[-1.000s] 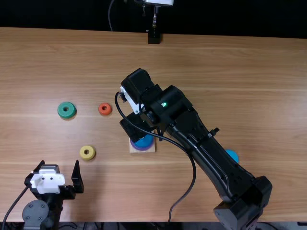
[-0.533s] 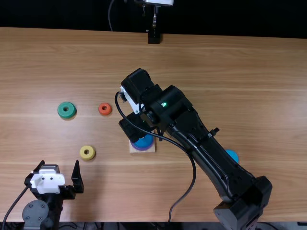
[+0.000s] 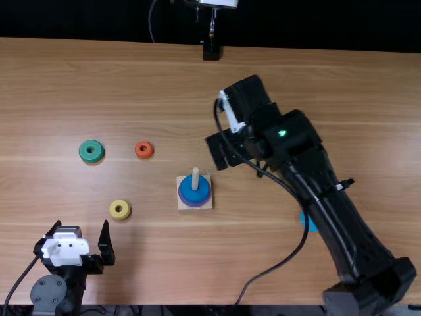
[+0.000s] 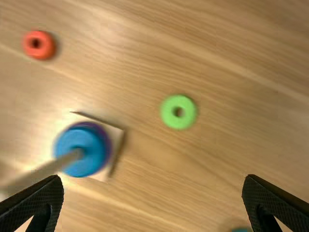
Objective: Build the Hanoi tower: stack the rings onto the peg from bottom to top in this color order: purple, dark blue, light blue, dark green, light green, yellow, orange.
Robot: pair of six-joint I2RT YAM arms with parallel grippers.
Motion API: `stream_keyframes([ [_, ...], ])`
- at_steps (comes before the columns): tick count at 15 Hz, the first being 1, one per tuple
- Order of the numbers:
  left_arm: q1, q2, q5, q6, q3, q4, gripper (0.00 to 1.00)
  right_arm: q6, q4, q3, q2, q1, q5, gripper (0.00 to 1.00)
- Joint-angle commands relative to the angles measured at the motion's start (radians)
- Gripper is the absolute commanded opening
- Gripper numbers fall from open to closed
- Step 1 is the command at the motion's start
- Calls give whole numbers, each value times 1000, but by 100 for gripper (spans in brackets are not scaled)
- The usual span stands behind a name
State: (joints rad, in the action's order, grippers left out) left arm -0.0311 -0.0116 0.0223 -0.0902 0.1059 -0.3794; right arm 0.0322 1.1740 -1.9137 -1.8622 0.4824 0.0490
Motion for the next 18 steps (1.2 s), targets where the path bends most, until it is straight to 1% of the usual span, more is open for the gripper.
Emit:
stream_keyframes([
  [1,5,12,2,6,-106,-83,100,1,-2,64,90,-61,17,100],
  [2,3,12,2,6,-106,-83,100,-1,-2,110,123,-100,15,100],
  [3,3,12,2,6,-106,-83,100,-14,-8,177,153,-140,14,100],
  [4,5,12,2,6,-106,-83,100,-36,-28,257,187,-176,14,100],
  [5,5,12,2,6,-106,-83,100,-60,-83,346,232,-208,14,100],
  [6,5,12,2,6,-106,-83,100,-64,-149,436,278,-243,14,100],
  [7,5,12,2,6,-106,-83,100,-62,-214,521,324,-275,14,100],
  [9,3,12,2,6,-106,-83,100,-60,-293,657,394,-314,14,100],
  [12,5,12,2,6,-106,-83,100,-52,-328,814,460,-381,15,100],
  [15,5,12,2,6,-106,-83,100,-51,-350,903,506,-466,12,100],
  [16,5,12,2,6,-106,-83,100,-51,-357,918,508,-481,4,100],
  [17,5,12,2,6,-106,-83,100,-51,-361,933,508,-492,-12,100],
  [18,5,12,2,6,-106,-83,100,-51,-361,947,508,-499,-53,100],
])
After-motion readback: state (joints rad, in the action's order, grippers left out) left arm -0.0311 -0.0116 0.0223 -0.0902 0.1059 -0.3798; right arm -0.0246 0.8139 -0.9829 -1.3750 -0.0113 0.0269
